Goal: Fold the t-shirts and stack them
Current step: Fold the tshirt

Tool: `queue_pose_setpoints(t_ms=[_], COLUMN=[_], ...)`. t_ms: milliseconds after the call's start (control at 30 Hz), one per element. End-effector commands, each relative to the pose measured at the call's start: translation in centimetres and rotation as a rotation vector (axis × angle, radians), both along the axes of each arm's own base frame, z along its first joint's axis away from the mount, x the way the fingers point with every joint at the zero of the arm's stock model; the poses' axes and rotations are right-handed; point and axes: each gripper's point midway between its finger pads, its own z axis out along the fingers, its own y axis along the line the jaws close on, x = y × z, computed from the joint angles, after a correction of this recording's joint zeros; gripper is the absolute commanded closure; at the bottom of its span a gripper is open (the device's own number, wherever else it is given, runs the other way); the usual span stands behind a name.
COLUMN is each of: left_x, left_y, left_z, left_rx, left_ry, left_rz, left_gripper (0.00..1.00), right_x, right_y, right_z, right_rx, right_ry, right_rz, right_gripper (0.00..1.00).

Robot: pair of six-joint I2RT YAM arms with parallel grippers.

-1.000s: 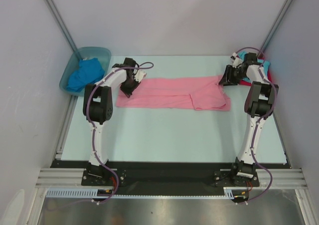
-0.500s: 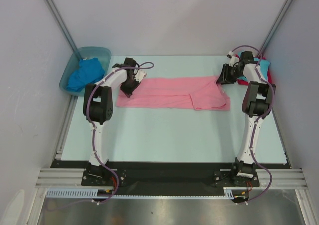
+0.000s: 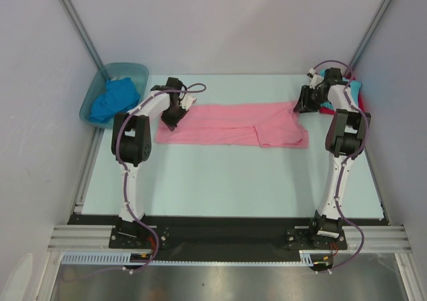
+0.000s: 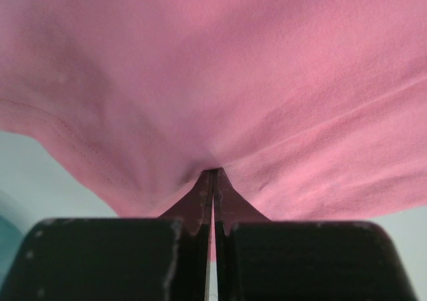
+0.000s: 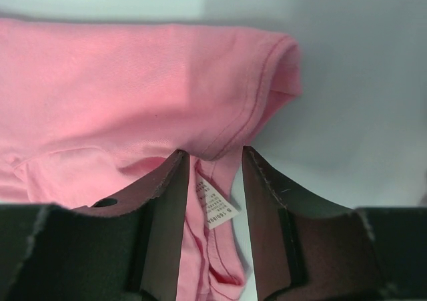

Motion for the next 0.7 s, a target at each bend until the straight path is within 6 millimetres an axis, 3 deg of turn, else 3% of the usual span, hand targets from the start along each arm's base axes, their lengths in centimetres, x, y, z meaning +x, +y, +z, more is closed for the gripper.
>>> queue_pose_setpoints(t_ms=[0,333,667], left_x=[0.7,0.6,0.2], left_y=[-0.3,-0.5,-0.6], left_z=[0.0,-0.2,-0.4], left_rx=[0.005,0.005,0.012], left_ry=[-0.019,-0.016,-0.007], left_rz=[-0.010,-0.018,-0.028], left_gripper=[1.00,1.00,1.00], right_x=[1.2,1.3,1.8], right_y=[-1.5,-1.1,1.7], right_z=[5.7,5.7,4.9], right_rx=[-0.055,-0.032,0.009], right_ry=[-0.123,-0.128,-0.121], right_rz=[-0.016,-0.006,0.047], right_gripper=[0.57,0.57,0.58])
